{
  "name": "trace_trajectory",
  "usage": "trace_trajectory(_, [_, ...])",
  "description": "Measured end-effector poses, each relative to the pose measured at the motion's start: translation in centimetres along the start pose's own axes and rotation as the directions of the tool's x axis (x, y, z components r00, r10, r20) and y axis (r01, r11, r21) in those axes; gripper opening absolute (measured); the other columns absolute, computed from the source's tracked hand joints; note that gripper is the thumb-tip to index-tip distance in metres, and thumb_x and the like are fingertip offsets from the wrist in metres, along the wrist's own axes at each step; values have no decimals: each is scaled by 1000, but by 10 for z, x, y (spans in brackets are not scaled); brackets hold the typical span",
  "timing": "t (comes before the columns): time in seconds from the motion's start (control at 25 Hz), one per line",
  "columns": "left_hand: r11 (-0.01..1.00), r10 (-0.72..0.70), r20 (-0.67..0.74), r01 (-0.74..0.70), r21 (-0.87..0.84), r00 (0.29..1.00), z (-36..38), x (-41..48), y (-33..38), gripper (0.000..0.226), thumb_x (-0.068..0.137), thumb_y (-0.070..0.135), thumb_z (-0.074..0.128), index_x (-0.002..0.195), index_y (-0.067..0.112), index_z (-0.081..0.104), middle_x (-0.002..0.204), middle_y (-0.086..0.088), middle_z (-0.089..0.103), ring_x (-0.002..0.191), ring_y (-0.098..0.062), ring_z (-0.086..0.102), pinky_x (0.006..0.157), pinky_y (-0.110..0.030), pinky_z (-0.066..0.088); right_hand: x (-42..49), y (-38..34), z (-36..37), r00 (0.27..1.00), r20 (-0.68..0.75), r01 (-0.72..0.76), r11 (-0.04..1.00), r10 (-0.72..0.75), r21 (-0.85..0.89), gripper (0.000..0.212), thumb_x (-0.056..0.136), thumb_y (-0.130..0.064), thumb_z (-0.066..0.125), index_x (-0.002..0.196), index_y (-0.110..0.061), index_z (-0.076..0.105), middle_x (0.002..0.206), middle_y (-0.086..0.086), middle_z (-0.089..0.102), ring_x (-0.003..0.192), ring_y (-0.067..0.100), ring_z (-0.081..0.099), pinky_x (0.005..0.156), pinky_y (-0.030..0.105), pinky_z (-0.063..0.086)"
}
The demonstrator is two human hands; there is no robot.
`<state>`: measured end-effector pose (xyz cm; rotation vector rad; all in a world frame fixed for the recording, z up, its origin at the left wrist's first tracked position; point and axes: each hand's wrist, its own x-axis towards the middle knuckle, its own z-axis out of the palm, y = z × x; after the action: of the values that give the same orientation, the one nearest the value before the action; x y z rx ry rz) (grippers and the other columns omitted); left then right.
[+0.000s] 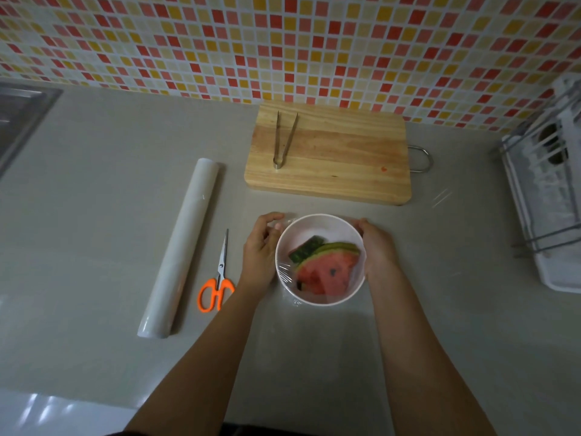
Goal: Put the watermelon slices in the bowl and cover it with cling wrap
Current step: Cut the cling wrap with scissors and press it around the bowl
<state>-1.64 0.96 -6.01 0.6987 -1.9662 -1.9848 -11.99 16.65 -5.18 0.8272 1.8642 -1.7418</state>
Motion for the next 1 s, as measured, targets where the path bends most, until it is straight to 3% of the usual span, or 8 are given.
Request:
trace_trajectory(0.2, [998, 41, -42, -39, 44, 998, 2, -3, -2, 27, 97, 29, 46, 96, 15, 70, 94, -3, 73, 90, -19, 68, 80, -39, 54, 5, 1, 0, 999, -47, 5, 1000, -5, 1, 24, 76, -23, 52, 63, -10, 68, 70, 10, 67, 67, 27, 63, 72, 39, 52])
trace_trajectory(0.36, [972, -147, -27, 150, 179, 989, -4, 3, 0, 30, 96, 32, 47, 87, 26, 75, 80, 2, 73, 84, -18, 67, 78, -34, 52, -3, -2, -1, 999, -32, -6, 996, 9, 85, 18, 57, -16, 55, 44, -14, 68, 46, 1, 62, 42, 17, 58, 56, 28, 48])
trace_trajectory(0.44, [942, -250, -55, 256, 216, 967, -4, 4, 3, 26, 93, 26, 52, 81, 30, 74, 79, 4, 72, 86, -21, 68, 79, -32, 52, -5, -1, -1, 1000, -11, -23, 991, 25, 132, 21, 50, -19, 53, 58, -10, 71, 61, 8, 67, 55, 23, 61, 64, 32, 49])
trace_trajectory(0.56, [920, -230, -85, 245, 306, 970, -5, 6, 5, 17, 87, 16, 59, 94, 17, 74, 89, -1, 73, 91, -22, 67, 83, -32, 52, -4, -1, 0, 1000, -19, -15, 992, 17, 122, 26, 63, -18, 50, 74, -6, 70, 81, 16, 66, 74, 31, 62, 74, 40, 51])
trace_trajectory(0.68, [892, -115, -182, 182, 413, 977, -7, 6, 10, 22, 86, 18, 62, 105, 13, 71, 89, -4, 71, 86, -21, 65, 73, -23, 43, -7, -3, -3, 998, -61, 2, 997, 3, 82, 23, 70, -17, 50, 77, -7, 69, 88, 18, 68, 85, 34, 63, 83, 43, 52])
trace_trajectory(0.8, [851, -27, -278, 168, 498, 960, -7, 5, 9, 23, 92, 17, 51, 106, 10, 68, 100, -9, 71, 94, -25, 63, 74, -22, 40, -4, -4, -11, 993, -111, 50, 998, -47, 30, 24, 87, -10, 46, 66, -19, 54, 70, 1, 54, 73, 22, 55, 67, 27, 46])
trace_trajectory(0.92, [912, -198, -380, 312, 267, 904, -12, 9, 11, 28, 98, 19, 36, 97, 11, 64, 93, -13, 69, 94, -33, 64, 86, -35, 50, -8, -9, -22, 956, -265, 133, 991, -126, 9, 29, 90, -8, 42, 65, -21, 45, 67, 1, 47, 63, 16, 47, 56, 25, 39])
trace_trajectory(1.0, [956, -252, -434, 293, 29, 865, -21, 9, 18, 32, 100, 23, 32, 89, 17, 61, 82, -6, 67, 87, -29, 64, 85, -37, 51, -15, -7, -29, 849, -404, 392, 918, -340, 52, 24, 93, -8, 38, 77, -16, 55, 84, 6, 55, 83, 17, 51, 72, 24, 43])
